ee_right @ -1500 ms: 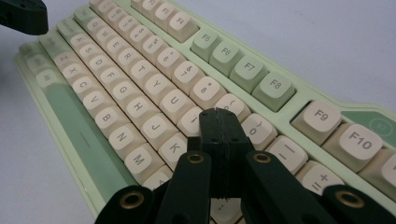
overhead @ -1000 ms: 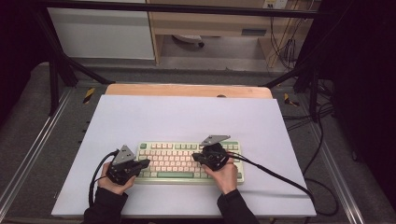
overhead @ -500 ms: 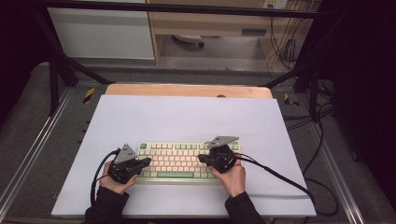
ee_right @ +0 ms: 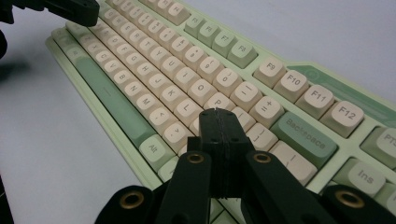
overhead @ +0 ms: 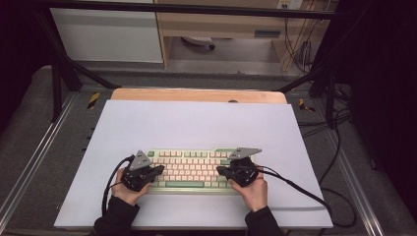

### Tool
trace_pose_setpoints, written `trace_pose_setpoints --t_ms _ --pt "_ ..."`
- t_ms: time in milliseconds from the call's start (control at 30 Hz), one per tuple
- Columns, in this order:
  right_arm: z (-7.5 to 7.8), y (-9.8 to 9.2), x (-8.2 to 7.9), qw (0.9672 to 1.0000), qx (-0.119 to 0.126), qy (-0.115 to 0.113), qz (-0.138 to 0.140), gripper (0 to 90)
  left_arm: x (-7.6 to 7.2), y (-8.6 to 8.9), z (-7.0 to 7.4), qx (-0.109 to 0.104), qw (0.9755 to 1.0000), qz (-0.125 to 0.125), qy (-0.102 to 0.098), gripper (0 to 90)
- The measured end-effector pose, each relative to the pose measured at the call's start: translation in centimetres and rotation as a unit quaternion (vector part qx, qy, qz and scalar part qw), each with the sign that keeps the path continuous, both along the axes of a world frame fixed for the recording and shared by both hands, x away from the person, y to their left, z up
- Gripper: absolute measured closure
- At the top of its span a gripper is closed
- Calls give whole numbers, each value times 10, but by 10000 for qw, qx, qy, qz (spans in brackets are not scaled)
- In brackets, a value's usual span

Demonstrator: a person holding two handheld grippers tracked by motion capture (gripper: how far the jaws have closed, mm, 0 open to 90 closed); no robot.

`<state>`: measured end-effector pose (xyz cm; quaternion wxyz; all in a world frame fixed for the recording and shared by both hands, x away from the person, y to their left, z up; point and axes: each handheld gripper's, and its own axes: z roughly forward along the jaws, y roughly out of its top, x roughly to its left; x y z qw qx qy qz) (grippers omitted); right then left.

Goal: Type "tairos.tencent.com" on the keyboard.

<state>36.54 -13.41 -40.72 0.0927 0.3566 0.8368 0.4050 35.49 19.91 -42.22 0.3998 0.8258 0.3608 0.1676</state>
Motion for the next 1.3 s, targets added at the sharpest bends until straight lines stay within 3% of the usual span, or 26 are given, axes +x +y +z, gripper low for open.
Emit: trace_pose_setpoints --t_ms 800,1300 --pt "-5 -9 -9 10000 66 45 -19 900 5 -6 -10 132 9999 -17 41 900" --pt "-3 -10 -8 9999 108 2 1 900 0 1 -3 38 10000 -56 -11 900"
